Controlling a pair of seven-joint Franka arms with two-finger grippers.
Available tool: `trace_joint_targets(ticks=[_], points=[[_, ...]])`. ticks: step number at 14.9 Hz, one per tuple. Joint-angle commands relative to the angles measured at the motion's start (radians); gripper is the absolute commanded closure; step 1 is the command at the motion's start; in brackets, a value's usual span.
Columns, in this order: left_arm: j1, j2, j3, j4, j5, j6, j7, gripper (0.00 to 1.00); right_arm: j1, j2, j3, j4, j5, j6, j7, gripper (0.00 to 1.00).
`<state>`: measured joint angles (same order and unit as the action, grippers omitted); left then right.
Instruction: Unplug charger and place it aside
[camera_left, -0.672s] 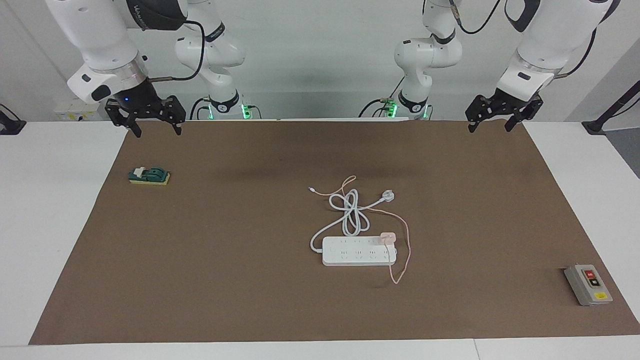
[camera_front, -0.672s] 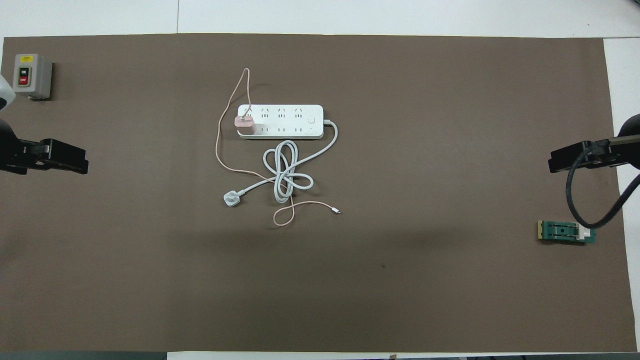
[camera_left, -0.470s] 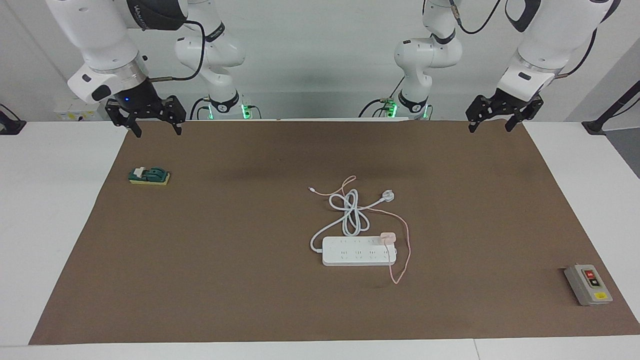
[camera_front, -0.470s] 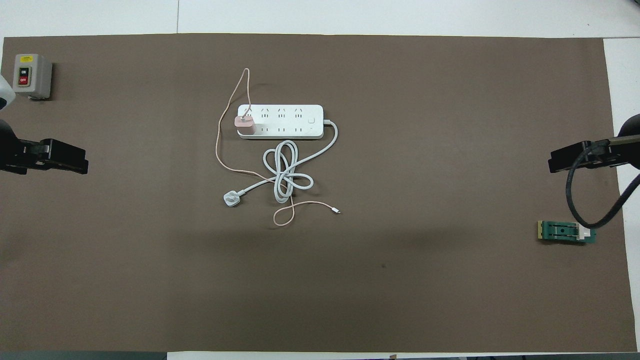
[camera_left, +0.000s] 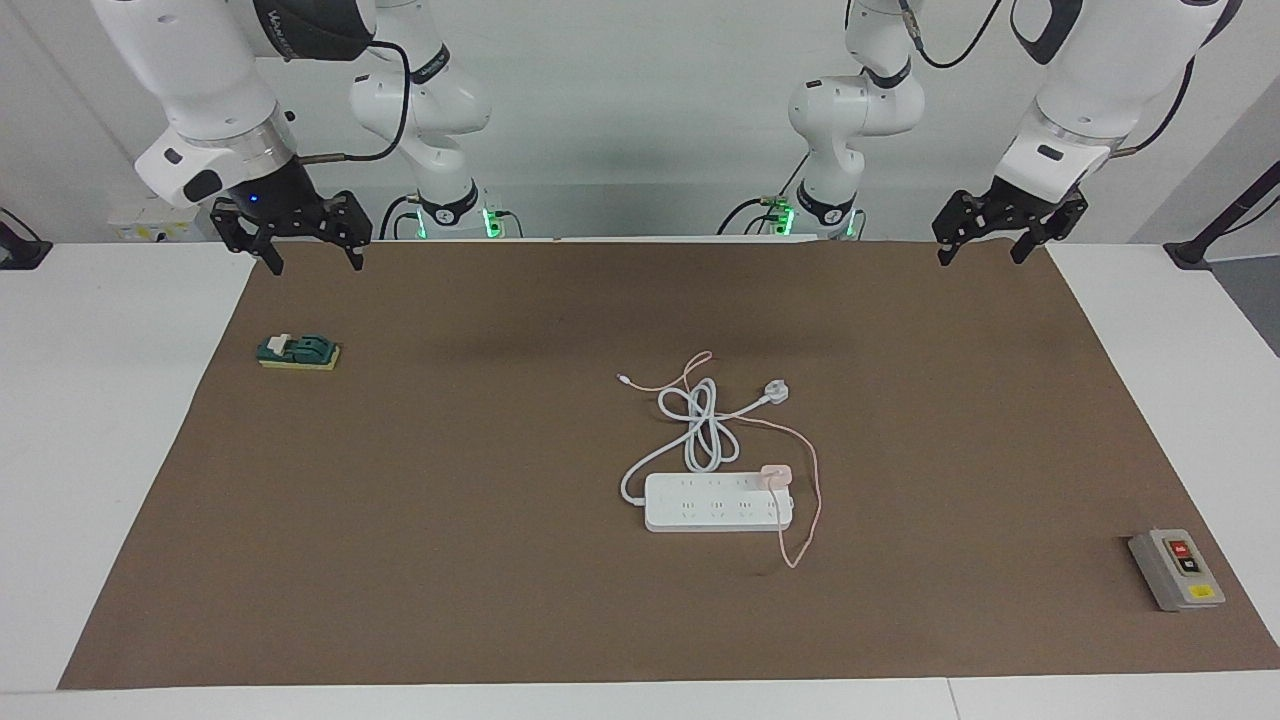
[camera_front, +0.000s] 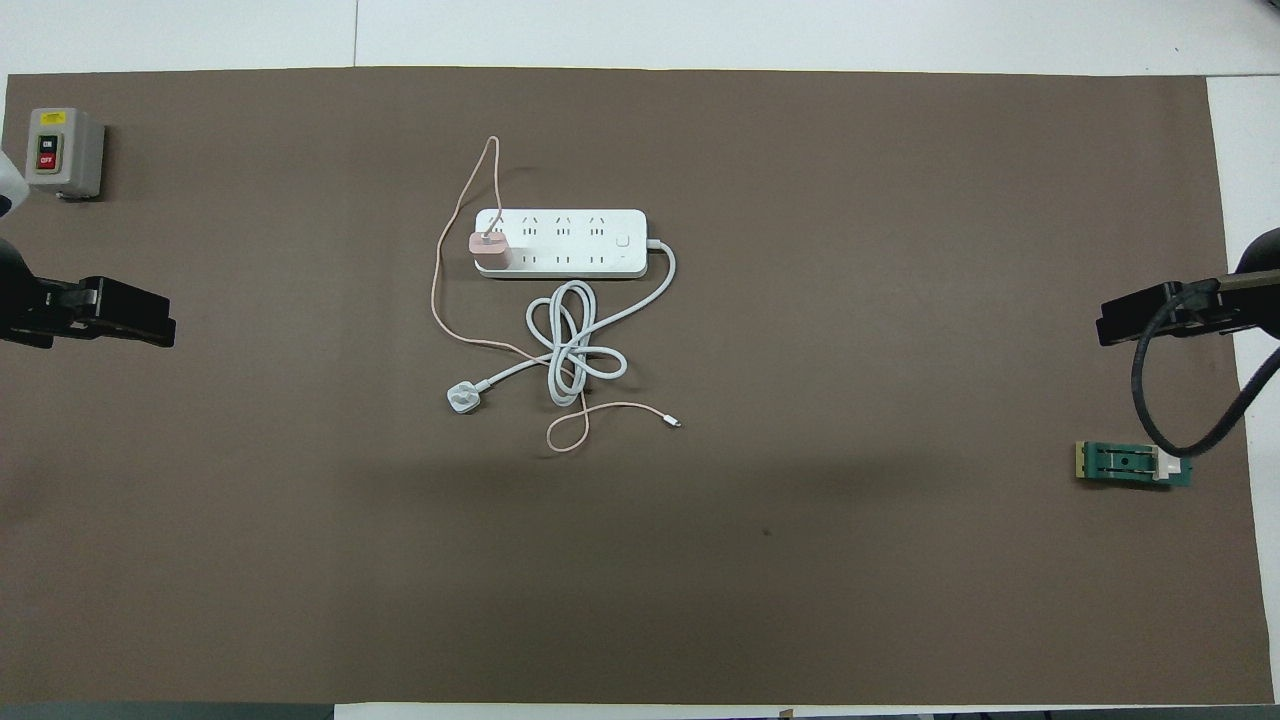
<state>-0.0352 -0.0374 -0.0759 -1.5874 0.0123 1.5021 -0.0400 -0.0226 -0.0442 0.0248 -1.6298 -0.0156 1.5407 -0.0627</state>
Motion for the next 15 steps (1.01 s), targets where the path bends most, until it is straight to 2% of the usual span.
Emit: trace_joint_targets(ticks=[1,3,6,9,12,15], points=[[-0.012,0.004,0.015,-0.006,0.014,0.015,0.011,0.0,-0.016,-0.026,0.012,-0.028,0.022,0.009,0.009,0.0],[-0.011,0.004,0.019,-0.008,0.014,0.007,-0.004,0.0,-0.013,-0.017,0.014,-0.031,0.051,0.013,0.09,0.0],[-0.006,-0.001,0.035,-0.008,0.014,0.03,-0.117,0.0,0.041,-0.005,0.015,-0.079,0.103,0.081,0.333,0.0],[-0.012,0.004,0.031,-0.042,-0.036,0.119,-0.372,0.0,0.096,0.084,0.015,-0.073,0.218,0.123,0.626,0.0],[-0.029,0.054,0.03,-0.033,-0.052,0.156,-0.659,0.0,0.159,0.196,0.015,-0.068,0.388,0.251,0.924,0.0],[-0.08,0.132,0.033,-0.008,-0.04,0.165,-0.848,0.0,0.222,0.288,0.015,-0.062,0.559,0.387,1.147,0.0]])
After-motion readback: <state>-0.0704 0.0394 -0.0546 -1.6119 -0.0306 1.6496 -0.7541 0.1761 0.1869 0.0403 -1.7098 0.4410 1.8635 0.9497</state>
